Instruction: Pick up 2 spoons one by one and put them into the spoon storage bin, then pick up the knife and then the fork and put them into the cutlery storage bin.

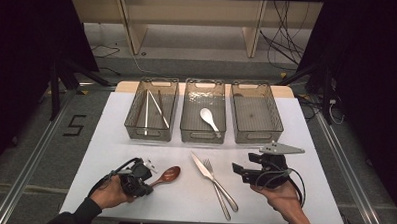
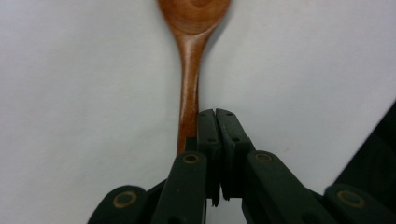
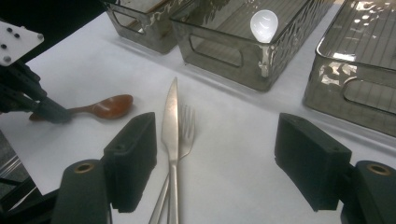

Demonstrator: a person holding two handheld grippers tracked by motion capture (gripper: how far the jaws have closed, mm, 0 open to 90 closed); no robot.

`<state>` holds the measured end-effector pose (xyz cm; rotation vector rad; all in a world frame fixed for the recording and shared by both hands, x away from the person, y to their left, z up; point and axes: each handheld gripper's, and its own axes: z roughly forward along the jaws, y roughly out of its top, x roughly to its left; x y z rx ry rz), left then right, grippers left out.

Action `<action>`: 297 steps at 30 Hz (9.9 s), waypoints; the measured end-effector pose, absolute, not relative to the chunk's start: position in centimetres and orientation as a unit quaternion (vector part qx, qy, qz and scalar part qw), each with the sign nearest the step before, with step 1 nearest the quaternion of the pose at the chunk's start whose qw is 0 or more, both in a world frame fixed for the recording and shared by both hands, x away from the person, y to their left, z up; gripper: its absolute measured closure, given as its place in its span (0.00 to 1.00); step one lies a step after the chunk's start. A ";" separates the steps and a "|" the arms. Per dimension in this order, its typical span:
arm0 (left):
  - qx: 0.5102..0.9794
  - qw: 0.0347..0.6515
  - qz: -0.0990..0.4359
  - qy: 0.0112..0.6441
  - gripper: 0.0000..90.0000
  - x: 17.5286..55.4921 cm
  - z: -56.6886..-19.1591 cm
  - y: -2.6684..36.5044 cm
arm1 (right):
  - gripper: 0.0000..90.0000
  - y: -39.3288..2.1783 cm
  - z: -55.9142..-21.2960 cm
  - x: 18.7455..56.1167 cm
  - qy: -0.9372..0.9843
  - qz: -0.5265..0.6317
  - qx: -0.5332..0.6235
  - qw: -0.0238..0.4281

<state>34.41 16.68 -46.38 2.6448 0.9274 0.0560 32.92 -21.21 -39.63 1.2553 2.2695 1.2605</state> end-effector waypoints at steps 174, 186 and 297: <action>0.785 0.443 0.096 0.422 0.41 51.0 -36.2 9.9 | 0.30 -20.7 -39.3 32.8 0.779 0.456 0.412 0.128; 0.781 0.479 0.067 0.395 0.29 45.2 -35.3 13.8 | 0.30 -20.2 -39.5 32.8 0.786 0.445 0.411 0.122; 0.771 0.506 0.139 0.362 0.18 32.9 -40.6 20.0 | 0.80 -12.8 -46.1 36.2 0.933 0.148 0.325 0.057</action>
